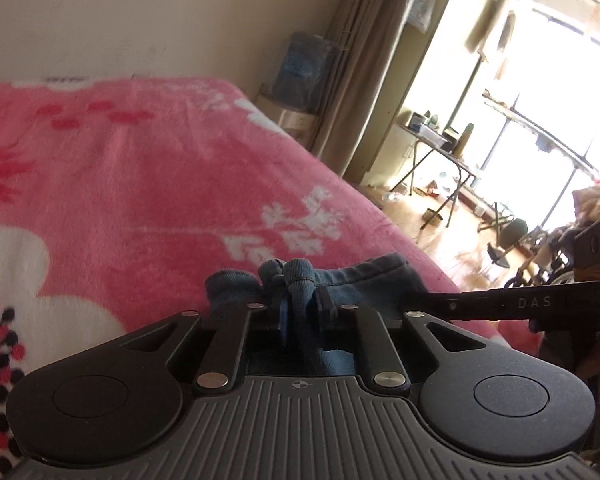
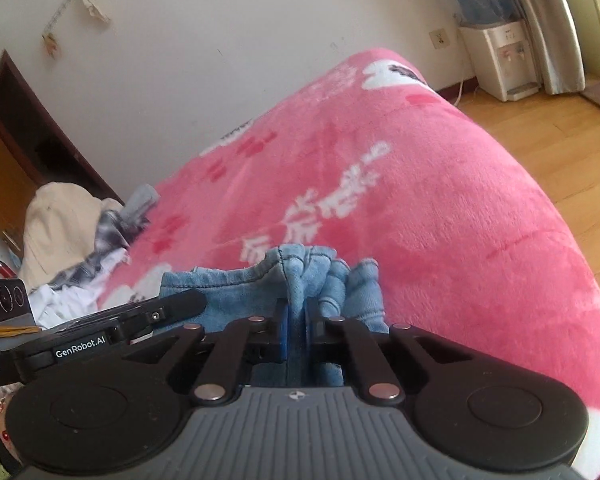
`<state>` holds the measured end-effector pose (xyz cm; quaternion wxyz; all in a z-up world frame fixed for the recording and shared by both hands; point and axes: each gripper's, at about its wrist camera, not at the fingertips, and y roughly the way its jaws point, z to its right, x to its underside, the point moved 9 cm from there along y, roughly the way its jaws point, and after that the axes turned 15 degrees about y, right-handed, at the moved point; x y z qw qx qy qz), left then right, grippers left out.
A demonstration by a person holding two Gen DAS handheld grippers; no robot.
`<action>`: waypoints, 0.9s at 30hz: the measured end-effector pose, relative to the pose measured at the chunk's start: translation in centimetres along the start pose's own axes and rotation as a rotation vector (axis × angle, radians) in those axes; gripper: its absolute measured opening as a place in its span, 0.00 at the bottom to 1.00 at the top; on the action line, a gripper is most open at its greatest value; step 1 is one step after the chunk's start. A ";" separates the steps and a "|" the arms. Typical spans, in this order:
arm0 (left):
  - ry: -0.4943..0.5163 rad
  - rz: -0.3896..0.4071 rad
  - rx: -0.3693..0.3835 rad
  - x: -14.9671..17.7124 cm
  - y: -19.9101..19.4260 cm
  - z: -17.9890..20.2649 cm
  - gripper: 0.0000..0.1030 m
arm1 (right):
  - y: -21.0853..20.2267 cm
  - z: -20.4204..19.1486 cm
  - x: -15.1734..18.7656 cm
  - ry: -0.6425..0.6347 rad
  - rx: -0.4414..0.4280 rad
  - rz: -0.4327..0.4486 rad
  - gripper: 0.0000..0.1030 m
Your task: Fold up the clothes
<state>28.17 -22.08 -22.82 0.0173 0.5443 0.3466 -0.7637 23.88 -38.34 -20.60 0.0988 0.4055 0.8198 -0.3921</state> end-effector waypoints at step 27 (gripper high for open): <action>0.177 0.033 -0.205 -2.6 -13.0 6.4 0.38 | -10.4 -5.9 0.0 -0.377 0.059 -0.057 0.07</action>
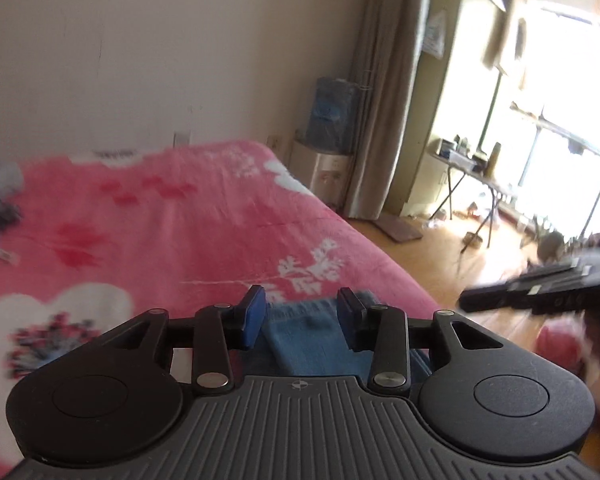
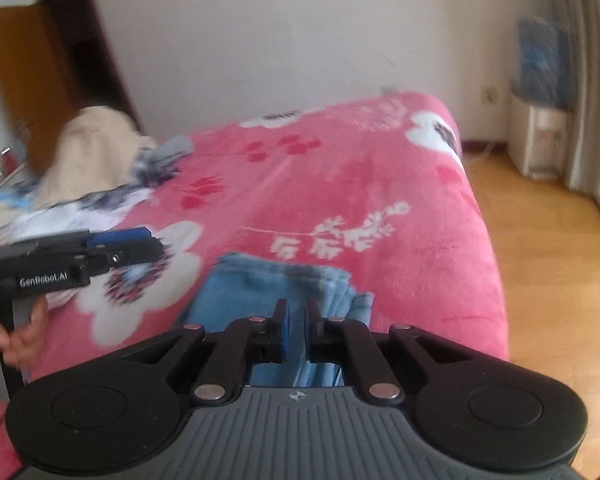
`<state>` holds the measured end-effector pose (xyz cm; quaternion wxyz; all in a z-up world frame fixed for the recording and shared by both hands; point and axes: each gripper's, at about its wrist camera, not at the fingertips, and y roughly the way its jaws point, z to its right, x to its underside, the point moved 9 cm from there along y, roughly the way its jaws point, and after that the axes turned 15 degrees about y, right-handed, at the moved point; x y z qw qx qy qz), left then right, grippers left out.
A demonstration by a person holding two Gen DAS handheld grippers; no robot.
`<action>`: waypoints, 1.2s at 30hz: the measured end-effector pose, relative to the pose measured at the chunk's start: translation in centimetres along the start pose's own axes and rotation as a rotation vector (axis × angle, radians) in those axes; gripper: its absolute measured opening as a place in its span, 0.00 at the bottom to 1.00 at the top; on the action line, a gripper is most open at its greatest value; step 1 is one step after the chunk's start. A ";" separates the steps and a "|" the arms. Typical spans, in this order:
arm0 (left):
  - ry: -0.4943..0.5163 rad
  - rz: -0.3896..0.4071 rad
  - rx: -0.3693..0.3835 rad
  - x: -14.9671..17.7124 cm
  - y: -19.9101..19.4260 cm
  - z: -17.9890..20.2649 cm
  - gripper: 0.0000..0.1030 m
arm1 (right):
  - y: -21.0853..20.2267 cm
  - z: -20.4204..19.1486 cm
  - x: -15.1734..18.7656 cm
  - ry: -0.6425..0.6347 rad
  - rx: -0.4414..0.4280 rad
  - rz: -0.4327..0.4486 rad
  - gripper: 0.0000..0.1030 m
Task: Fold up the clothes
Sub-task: 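Fold the waistband end over the jeans with both grippers and release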
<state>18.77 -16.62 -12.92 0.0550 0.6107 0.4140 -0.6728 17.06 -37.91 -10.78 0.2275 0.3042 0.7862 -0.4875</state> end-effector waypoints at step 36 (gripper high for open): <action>0.443 -0.352 0.445 20.0 -8.3 19.8 0.32 | -11.2 -7.3 28.6 -0.451 0.171 -0.359 0.03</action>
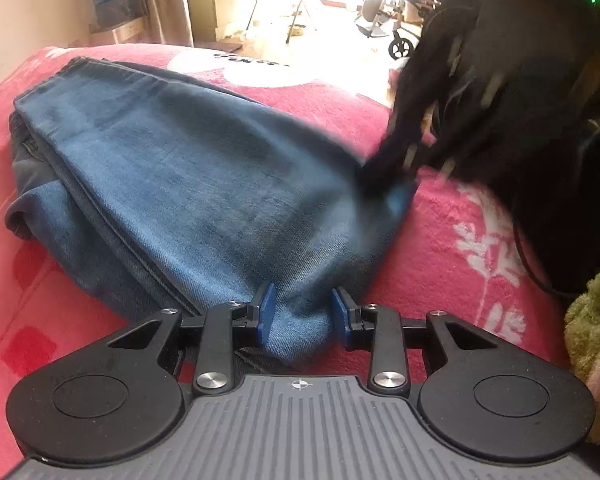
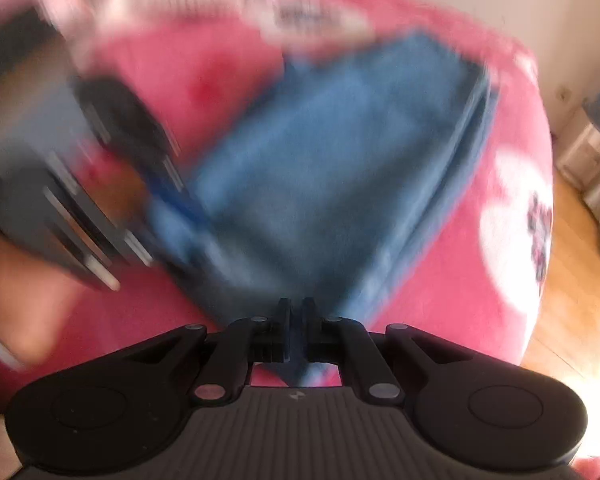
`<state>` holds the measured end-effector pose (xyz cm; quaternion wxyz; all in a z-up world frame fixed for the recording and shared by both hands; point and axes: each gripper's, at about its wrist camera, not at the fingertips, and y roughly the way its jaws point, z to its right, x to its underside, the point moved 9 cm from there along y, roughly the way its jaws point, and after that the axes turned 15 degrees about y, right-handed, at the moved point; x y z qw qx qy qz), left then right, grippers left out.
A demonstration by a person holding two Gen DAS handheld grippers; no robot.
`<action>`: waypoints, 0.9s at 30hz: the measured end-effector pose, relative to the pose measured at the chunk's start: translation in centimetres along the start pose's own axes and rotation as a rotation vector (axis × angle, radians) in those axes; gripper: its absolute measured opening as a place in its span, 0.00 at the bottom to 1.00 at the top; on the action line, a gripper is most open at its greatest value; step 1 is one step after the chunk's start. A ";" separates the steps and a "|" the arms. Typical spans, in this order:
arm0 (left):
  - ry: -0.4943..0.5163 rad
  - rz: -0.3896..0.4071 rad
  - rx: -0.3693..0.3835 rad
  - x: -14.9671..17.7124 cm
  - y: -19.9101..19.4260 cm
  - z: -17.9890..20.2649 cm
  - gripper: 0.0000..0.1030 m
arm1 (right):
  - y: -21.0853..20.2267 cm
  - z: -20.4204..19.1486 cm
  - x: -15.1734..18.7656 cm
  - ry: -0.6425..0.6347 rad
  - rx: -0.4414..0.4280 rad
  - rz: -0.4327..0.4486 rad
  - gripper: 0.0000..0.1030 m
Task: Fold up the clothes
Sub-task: 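Fold the waistband end over the jeans with both grippers and release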
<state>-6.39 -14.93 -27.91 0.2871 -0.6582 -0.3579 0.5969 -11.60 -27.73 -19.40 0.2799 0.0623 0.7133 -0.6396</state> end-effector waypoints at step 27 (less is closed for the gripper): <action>-0.168 0.105 -0.111 1.6 -0.8 -2.0 0.35 | 2.9 3.6 -15.1 0.272 -0.028 0.225 0.06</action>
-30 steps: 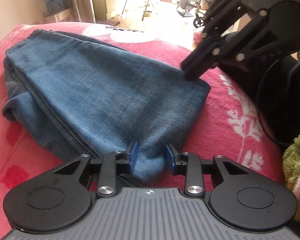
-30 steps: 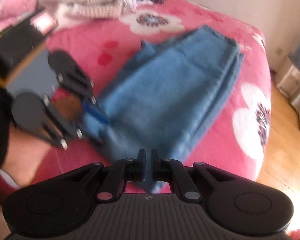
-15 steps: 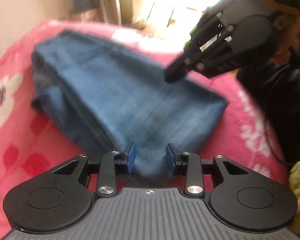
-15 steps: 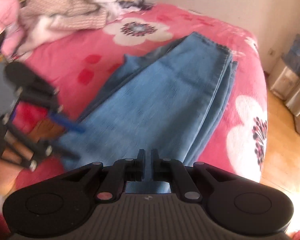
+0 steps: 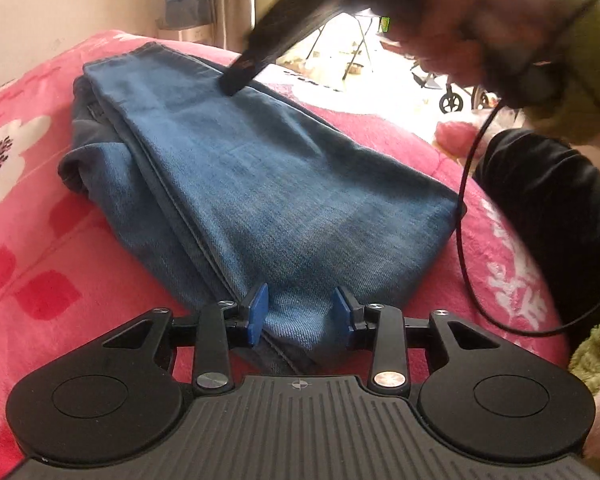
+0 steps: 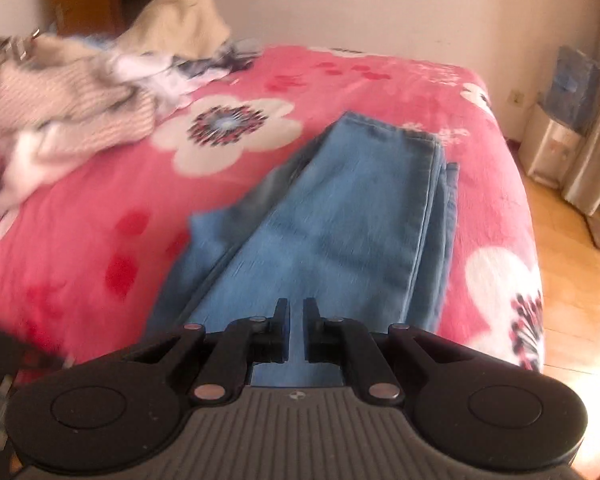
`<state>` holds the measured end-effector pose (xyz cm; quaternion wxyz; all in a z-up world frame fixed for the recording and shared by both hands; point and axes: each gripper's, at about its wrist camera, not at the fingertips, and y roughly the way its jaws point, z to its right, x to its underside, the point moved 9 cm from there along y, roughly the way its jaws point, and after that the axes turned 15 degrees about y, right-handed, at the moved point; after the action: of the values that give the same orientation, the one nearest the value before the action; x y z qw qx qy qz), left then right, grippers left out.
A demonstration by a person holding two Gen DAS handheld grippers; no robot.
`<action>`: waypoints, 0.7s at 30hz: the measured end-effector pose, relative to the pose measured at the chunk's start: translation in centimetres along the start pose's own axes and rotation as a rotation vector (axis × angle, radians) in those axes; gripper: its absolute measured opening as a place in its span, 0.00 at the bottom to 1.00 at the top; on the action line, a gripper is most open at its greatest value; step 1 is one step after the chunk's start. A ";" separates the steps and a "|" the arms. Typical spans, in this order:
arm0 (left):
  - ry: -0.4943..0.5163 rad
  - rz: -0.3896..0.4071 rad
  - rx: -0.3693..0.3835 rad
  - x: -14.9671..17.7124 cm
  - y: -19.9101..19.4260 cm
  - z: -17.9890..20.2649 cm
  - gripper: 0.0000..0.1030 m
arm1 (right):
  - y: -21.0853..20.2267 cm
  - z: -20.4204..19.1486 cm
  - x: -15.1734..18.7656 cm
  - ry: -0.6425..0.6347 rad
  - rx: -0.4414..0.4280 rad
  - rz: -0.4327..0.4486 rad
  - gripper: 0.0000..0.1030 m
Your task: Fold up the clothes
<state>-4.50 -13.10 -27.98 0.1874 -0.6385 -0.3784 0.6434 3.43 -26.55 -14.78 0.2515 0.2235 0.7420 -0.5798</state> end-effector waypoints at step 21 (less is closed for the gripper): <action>-0.005 0.037 0.037 0.2 -0.1 -0.2 0.37 | 9.7 5.6 -4.6 0.112 0.119 0.040 0.08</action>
<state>-4.34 -12.85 -27.96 0.1862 -0.6402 -0.3549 0.6554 13.67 -29.92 -20.31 0.2076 0.2848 0.7146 -0.6043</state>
